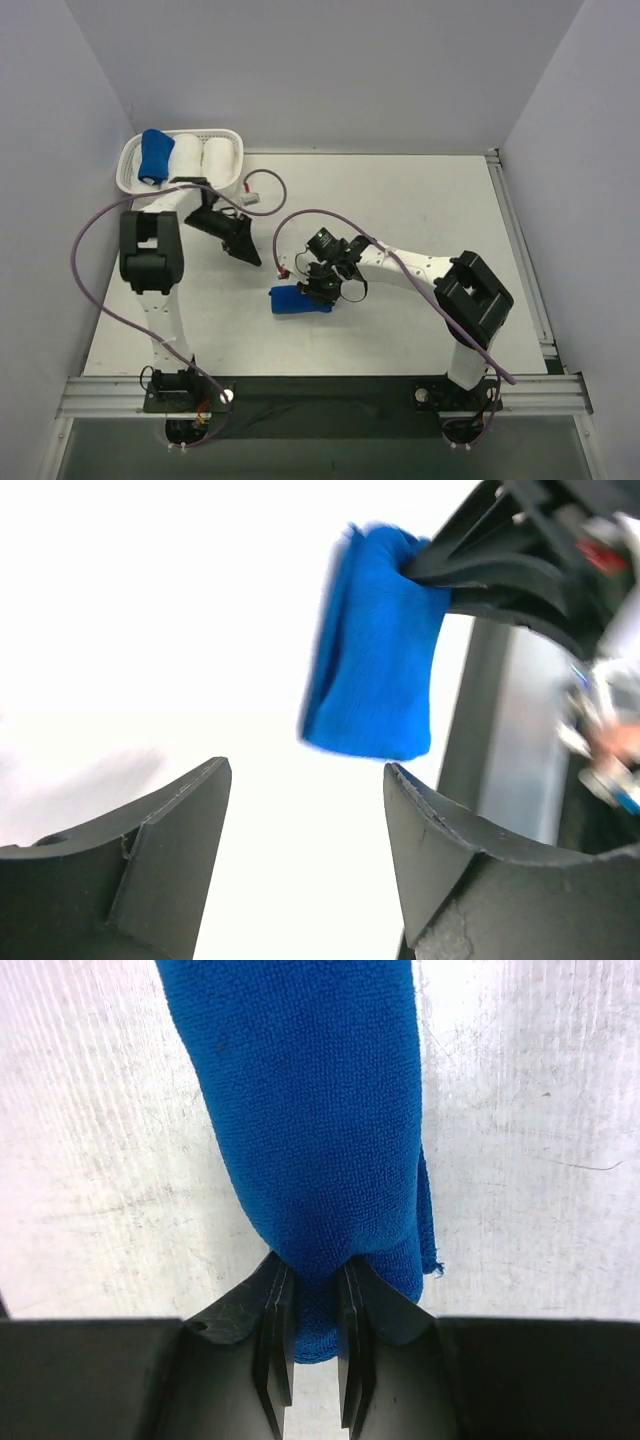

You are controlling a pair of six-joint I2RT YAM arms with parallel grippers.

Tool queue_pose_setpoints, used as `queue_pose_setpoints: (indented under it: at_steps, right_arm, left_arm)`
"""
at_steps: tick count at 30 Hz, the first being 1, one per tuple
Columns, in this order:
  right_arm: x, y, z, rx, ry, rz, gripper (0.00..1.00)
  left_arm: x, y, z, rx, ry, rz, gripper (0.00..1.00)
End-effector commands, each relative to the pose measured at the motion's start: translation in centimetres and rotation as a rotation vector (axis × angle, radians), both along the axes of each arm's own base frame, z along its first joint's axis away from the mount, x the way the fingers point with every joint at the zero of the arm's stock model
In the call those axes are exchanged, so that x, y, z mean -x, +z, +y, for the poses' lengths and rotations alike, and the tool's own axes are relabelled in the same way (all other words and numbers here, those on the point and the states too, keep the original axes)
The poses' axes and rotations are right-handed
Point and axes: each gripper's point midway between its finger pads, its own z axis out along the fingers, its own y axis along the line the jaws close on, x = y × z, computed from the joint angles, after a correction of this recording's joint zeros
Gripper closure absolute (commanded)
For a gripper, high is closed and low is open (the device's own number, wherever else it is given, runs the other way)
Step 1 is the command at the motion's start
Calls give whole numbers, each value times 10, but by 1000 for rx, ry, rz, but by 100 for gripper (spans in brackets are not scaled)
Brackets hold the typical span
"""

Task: Roll the towels
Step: Roll the towel, then place the rolled towel into the container

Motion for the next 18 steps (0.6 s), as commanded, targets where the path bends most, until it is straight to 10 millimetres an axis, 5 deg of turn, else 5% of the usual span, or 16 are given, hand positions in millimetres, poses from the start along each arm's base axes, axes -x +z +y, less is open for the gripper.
queue_pose_setpoints:
  at_steps: [1, 5, 7, 9, 10, 11, 13, 15, 18]
  right_arm:
    - [58, -27, -33, 115, -56, 395, 100]
    - [51, -17, -21, 52, -109, 542, 100]
    - [50, -20, -22, 55, -130, 599, 100]
    - [47, -20, -15, 48, -130, 647, 100]
    - [48, -20, -18, 60, -140, 679, 100]
    - [47, -19, -16, 54, -138, 697, 100]
    - [43, -20, -13, 44, -155, 748, 100]
    - [43, -24, -12, 42, -171, 789, 100]
    - [34, -24, -9, 17, -199, 844, 100]
  left_arm:
    - [-25, 55, 26, 70, 125, -204, 27]
    - [-16, 92, 65, 27, 215, -428, 26]
    - [-3, 75, 74, -28, 232, -504, 26]
    - [1, 87, 72, -90, 197, -727, 20]
    - [21, 67, 66, -112, 172, -727, 19]
    - [27, 82, 61, -138, 144, -859, 17]
    - [39, 65, 37, -185, 9, -1013, 11]
    - [41, 77, 18, -181, -66, -1207, 7]
    - [57, 62, -17, -179, -241, -1310, 5]
